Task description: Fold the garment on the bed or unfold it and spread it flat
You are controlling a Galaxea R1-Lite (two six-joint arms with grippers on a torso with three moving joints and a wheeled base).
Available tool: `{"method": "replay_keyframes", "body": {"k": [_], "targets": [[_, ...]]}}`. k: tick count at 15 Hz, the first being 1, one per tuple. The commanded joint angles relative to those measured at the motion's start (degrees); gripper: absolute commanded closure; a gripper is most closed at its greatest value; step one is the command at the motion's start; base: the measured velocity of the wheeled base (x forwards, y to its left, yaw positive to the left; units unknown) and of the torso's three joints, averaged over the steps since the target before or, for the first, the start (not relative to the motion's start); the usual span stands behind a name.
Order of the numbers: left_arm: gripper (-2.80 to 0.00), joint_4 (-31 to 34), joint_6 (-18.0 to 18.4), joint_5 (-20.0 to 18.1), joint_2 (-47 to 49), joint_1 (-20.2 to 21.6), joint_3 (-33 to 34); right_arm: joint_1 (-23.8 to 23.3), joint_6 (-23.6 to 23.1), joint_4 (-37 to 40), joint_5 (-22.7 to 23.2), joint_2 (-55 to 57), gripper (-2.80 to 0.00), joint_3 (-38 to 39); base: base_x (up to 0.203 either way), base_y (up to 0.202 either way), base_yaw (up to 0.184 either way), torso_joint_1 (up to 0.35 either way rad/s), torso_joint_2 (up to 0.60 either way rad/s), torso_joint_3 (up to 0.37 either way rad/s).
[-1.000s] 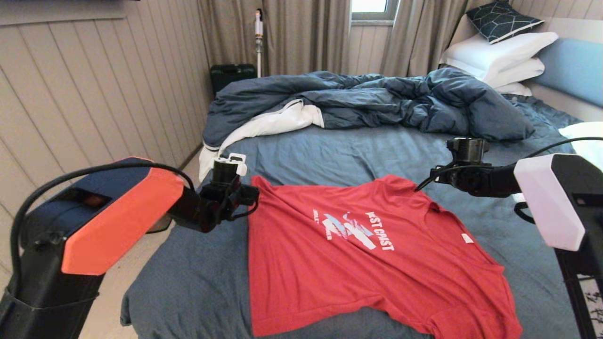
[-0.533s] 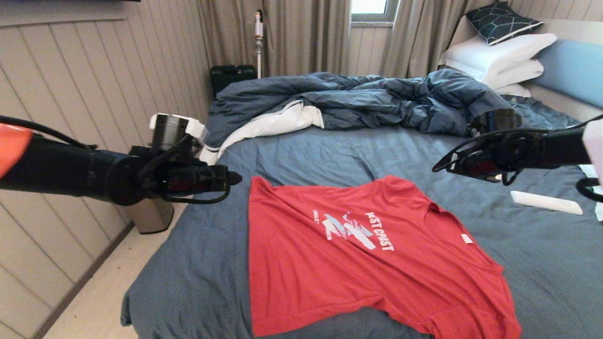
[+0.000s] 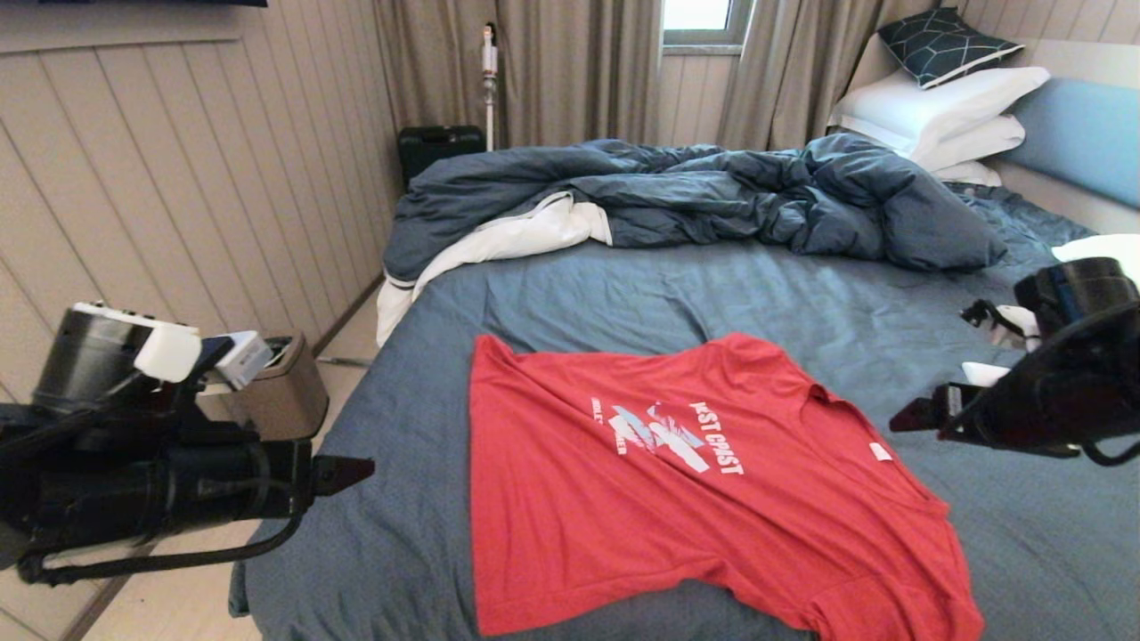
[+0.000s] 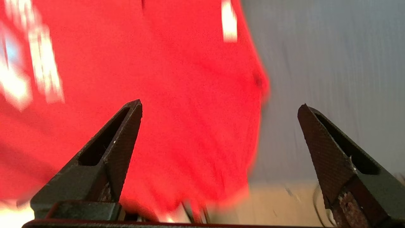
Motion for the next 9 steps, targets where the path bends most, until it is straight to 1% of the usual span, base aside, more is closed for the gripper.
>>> {"method": "replay_keyframes", "body": {"k": [1, 2, 4, 5, 7, 9], "targets": [[-2.80, 0.29, -0.40, 0.09, -8.15, -0.01, 3.28, -1.11, -1.66, 1.21, 1.53, -10.04, -2.80, 5.81, 0.000, 0.000, 0.000, 0.000, 0.00, 0.000], [0.00, 0.98, -0.58, 0.32, -10.40, -0.01, 4.70, -1.88, -2.59, 3.65, 2.74, -12.32, -2.80, 7.09, 0.000, 0.000, 0.000, 0.000, 0.00, 0.000], [0.00, 3.26, -0.70, 0.70, -14.99, 0.03, 7.63, -3.43, -4.01, 8.62, 5.59, -15.98, -2.80, 9.94, 0.000, 0.000, 0.000, 0.000, 0.00, 0.000], [0.00, 4.12, -0.84, 0.80, -16.94, 0.04, 9.97, -4.36, -5.40, 8.99, 6.49, -16.60, -2.80, 12.68, 0.000, 0.000, 0.000, 0.000, 0.00, 0.000], [0.00, 4.70, -0.97, 0.92, -20.41, 0.07, 15.38, -8.23, -9.18, 9.12, 7.06, -16.66, -2.80, 16.50, 0.000, 0.000, 0.000, 0.000, 0.00, 0.000], [0.00, 4.77, -0.99, 0.65, -23.40, 0.08, 20.02, -13.31, -13.30, 8.97, 7.23, -13.72, -2.80, 17.36, 0.000, 0.000, 0.000, 0.000, 0.00, 0.000]]}}
